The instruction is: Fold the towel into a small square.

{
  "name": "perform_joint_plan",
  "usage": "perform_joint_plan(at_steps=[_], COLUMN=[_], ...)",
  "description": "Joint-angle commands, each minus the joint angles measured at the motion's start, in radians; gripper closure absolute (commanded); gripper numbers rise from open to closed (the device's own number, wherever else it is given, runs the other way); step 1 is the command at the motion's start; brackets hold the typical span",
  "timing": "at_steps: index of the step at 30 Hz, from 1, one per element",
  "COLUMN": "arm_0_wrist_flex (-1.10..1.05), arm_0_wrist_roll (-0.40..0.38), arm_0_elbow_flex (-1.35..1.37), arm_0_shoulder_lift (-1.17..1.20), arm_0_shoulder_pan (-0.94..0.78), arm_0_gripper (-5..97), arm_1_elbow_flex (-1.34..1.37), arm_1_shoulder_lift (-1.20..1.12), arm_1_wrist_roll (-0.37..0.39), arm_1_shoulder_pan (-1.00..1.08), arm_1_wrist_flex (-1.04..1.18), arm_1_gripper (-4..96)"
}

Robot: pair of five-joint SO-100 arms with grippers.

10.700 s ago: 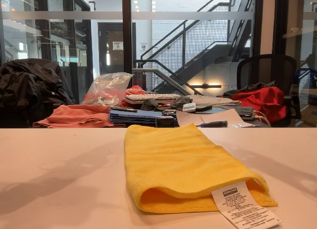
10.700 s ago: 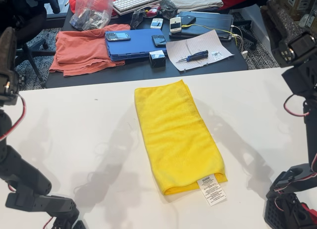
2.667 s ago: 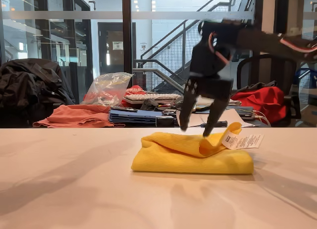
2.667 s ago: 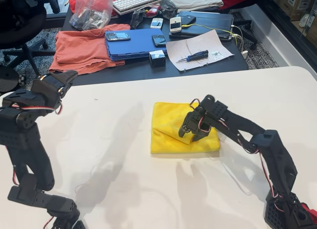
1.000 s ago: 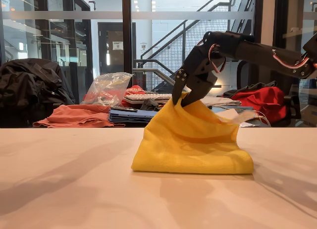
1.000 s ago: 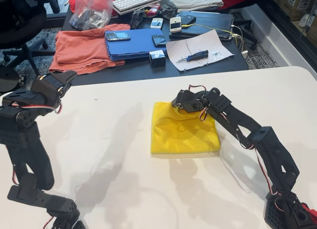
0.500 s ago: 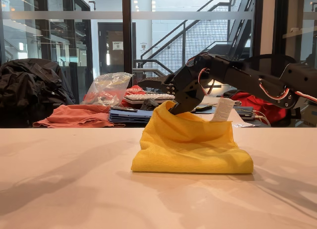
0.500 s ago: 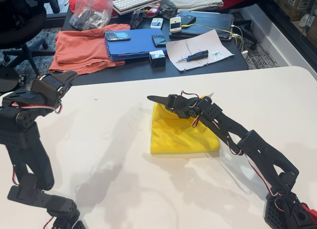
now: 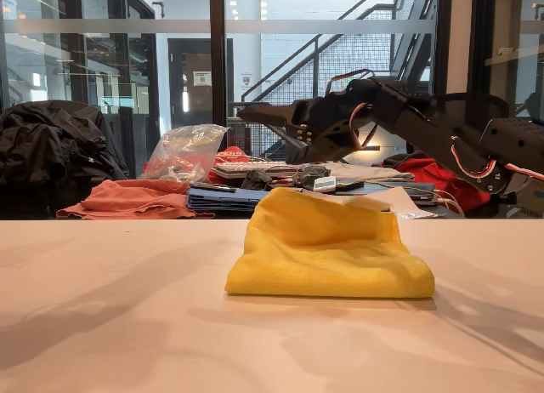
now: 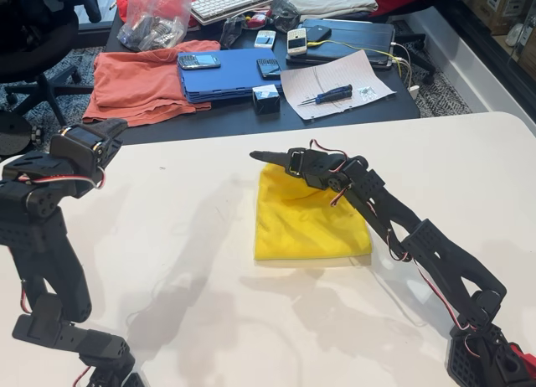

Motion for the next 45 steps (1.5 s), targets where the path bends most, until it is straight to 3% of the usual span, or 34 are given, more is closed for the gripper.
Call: perform_joint_plan(at_steps=[1,4,11,16,22,23,27,32,38,45], arm_0_wrist_flex=[-0.008,0.025,0.451,0.557,0.341,0.284,0.101,-0.055,-0.202,-0.219], arm_0_wrist_roll=[-0.018,0.011,0.253,0.287,0.288,0.288,0.288,0.287,0.273,0.285], arm_0_elbow_flex=[-0.046,-0.064,-0.063,-0.071,-0.067,-0.064,-0.063,-0.063,0.0,0.141], arm_0_shoulder_lift=[0.011,0.015,0.054,0.049,0.012,-0.002,-0.081,-0.184,-0.302,-0.311], arm_0_shoulder_pan=[0.005,0.04,0.046,0.052,0.038,0.037,0.025,-0.018,-0.06,-0.055], arm_0_gripper=[41,41,41,48,92,95,86,93,92,92], arm_1_elbow_flex=[-0.008,-0.011,-0.017,-0.017,-0.017,-0.017,-0.006,-0.006,-0.006,-0.006], arm_1_shoulder_lift=[0.011,0.011,0.011,0.011,0.011,0.012,0.04,0.051,0.051,0.069], arm_1_wrist_roll=[0.0,0.0,0.0,0.0,0.0,0.0,-0.005,0.0,-0.011,-0.011], arm_1_shoulder_pan=[0.002,0.002,0.002,0.002,0.002,0.003,0.003,0.003,0.003,0.003], arm_1_wrist_flex=[-0.003,-0.003,-0.005,-0.005,-0.005,-0.005,-0.005,-0.005,-0.005,-0.005], arm_1_gripper=[80.5,80.5,80.5,80.5,80.5,80.5,80.5,80.5,80.5,80.5])
